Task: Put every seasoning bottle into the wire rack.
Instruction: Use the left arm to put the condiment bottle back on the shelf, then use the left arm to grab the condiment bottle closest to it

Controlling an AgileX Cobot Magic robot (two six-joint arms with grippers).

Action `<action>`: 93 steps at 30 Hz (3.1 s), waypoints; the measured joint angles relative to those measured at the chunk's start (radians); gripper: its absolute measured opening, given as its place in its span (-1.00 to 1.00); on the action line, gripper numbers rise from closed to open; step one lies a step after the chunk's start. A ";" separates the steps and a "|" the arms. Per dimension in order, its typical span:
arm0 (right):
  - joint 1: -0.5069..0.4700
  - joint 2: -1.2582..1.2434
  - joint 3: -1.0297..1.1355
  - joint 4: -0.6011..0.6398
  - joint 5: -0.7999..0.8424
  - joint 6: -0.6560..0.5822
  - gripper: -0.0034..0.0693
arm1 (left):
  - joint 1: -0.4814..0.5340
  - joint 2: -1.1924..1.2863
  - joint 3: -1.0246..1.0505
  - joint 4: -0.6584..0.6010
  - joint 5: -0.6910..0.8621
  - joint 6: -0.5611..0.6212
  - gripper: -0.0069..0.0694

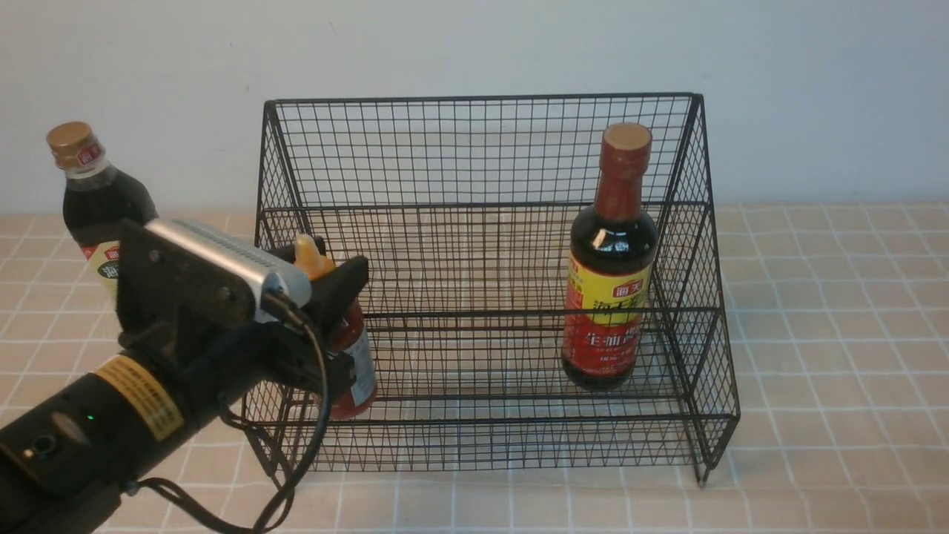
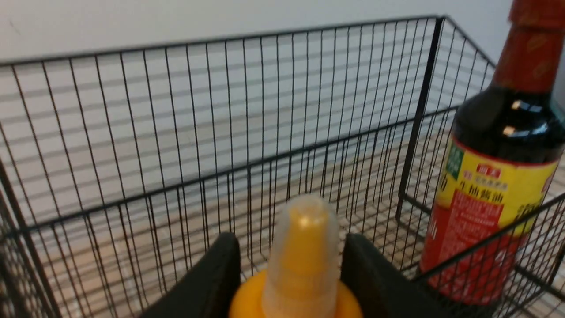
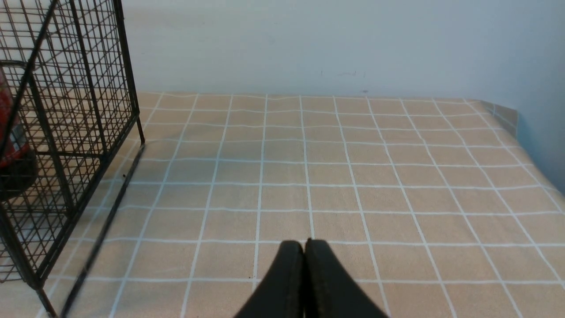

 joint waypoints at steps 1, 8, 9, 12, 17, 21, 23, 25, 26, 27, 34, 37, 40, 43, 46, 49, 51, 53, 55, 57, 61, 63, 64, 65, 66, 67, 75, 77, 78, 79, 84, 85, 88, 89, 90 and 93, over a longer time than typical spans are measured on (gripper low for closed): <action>0.000 0.000 0.000 0.000 0.000 0.000 -0.95 | 0.000 0.011 0.000 -0.001 0.000 0.000 -0.12; 0.000 0.000 0.000 -0.001 0.000 0.000 -0.95 | 0.000 0.088 0.000 -0.004 0.000 0.000 -0.12; 0.000 0.000 0.000 -0.001 0.000 0.000 -0.95 | 0.000 0.095 0.000 -0.004 0.001 0.000 -0.12; 0.000 0.000 0.000 -0.002 0.000 0.000 -0.95 | 0.000 0.118 -0.001 -0.005 -0.013 -0.005 -0.10; 0.000 0.000 0.000 -0.002 0.000 0.000 -0.95 | 0.000 0.120 -0.007 -0.009 -0.025 -0.019 0.19; 0.000 0.000 0.000 -0.002 0.000 0.000 -0.95 | 0.000 0.114 -0.008 -0.021 -0.025 -0.019 0.39; 0.000 0.000 0.000 -0.002 0.000 0.000 -0.95 | 0.000 0.098 -0.008 -0.040 -0.025 -0.019 0.44; 0.000 0.000 0.000 -0.002 0.000 0.000 -0.95 | 0.000 0.064 -0.010 -0.064 -0.017 -0.019 0.46; 0.000 0.000 0.000 -0.002 0.000 0.000 -0.95 | 0.000 0.036 -0.014 -0.078 0.001 -0.019 0.46; 0.000 0.000 0.000 -0.002 0.000 0.000 -0.95 | 0.000 0.009 -0.023 -0.085 0.032 -0.016 0.46; 0.000 0.000 0.000 -0.002 0.000 0.000 -0.95 | 0.000 -0.163 -0.178 -0.092 0.502 0.004 0.46; 0.000 0.000 0.000 -0.002 0.000 0.000 -0.95 | 0.014 -0.195 -0.279 -0.097 0.728 0.006 0.45; 0.000 0.000 0.000 -0.002 0.000 0.000 -0.95 | 0.081 -0.205 -0.395 -0.104 0.900 -0.007 0.15; 0.000 0.000 0.000 -0.001 0.000 0.000 -0.95 | 0.170 -0.205 -0.449 -0.107 0.944 -0.012 -0.26; 0.000 0.000 0.000 -0.001 0.000 0.000 -0.95 | 0.274 -0.205 -0.475 -0.103 0.945 -0.012 -0.66; 0.000 0.000 0.000 -0.001 0.000 0.000 -0.95 | 0.411 -0.205 -0.479 -0.095 0.917 -0.012 -0.81; 0.000 0.000 0.000 -0.001 0.000 0.000 -0.95 | 0.464 -0.205 -0.479 -0.092 0.896 -0.020 -0.83; 0.000 0.000 0.000 -0.001 0.000 0.000 -0.95 | 0.517 -0.204 -0.479 -0.088 0.841 -0.035 -0.83; 0.000 0.000 0.000 -0.001 0.000 0.000 -0.95 | 0.530 -0.199 -0.479 -0.086 0.774 -0.040 -0.82; 0.000 0.000 0.000 -0.001 0.000 0.000 -0.95 | 0.530 -0.182 -0.480 -0.076 0.685 -0.044 -0.75; 0.000 0.000 0.000 -0.001 0.000 0.000 -0.95 | 0.515 -0.124 -0.482 -0.033 0.522 -0.044 -0.48; 0.000 0.000 0.000 -0.001 0.000 0.000 -0.95 | 0.512 -0.089 -0.482 -0.022 0.474 -0.044 -0.24; 0.000 0.000 0.000 -0.001 0.000 0.000 -0.95 | 0.511 -0.072 -0.482 -0.018 0.467 -0.044 -0.12; 0.000 0.000 0.000 -0.001 0.000 0.000 -0.95 | 0.511 -0.062 -0.482 -0.017 0.465 -0.044 -0.02; 0.000 0.000 0.000 -0.001 0.000 0.000 -0.95 | 0.511 -0.047 -0.482 -0.015 0.466 -0.044 0.06; 0.000 0.000 0.000 -0.001 0.000 0.000 -0.95 | 0.511 -0.035 -0.482 -0.015 0.465 -0.044 0.14; 0.000 0.000 0.000 -0.001 0.000 0.000 -0.95 | 0.511 0.119 -0.482 -0.011 0.423 -0.044 0.83; 0.000 0.000 0.000 -0.001 0.000 0.000 -0.95 | 0.511 0.157 -0.482 -0.010 0.398 -0.044 0.87; 0.000 0.000 0.000 -0.001 0.000 0.000 -0.95 | 0.511 0.166 -0.482 -0.009 0.390 -0.044 0.87; 0.000 0.000 0.000 -0.001 0.000 0.000 -0.95 | 0.511 0.178 -0.482 -0.008 0.384 -0.044 0.87; 0.000 0.000 0.000 -0.001 0.000 0.000 -0.95 | 0.511 0.231 -0.482 -0.005 0.370 -0.044 0.83; 0.000 0.000 0.000 -0.001 0.000 0.000 -0.95 | 0.511 0.249 -0.482 -0.004 0.370 -0.044 0.80; 0.000 0.000 0.000 -0.001 0.000 0.000 -0.95 | 0.511 0.280 -0.482 -0.001 0.366 -0.044 0.72; 0.000 0.000 0.000 -0.001 0.000 0.000 -0.95 | 0.511 0.289 -0.482 -0.001 0.359 -0.044 0.69; 0.000 0.000 0.000 -0.001 0.000 0.000 -0.95 | 0.511 0.299 -0.482 -0.001 0.349 -0.044 0.63; 0.000 0.000 0.000 -0.001 0.000 0.000 -0.95 | 0.511 0.316 -0.482 -0.001 0.338 -0.044 0.41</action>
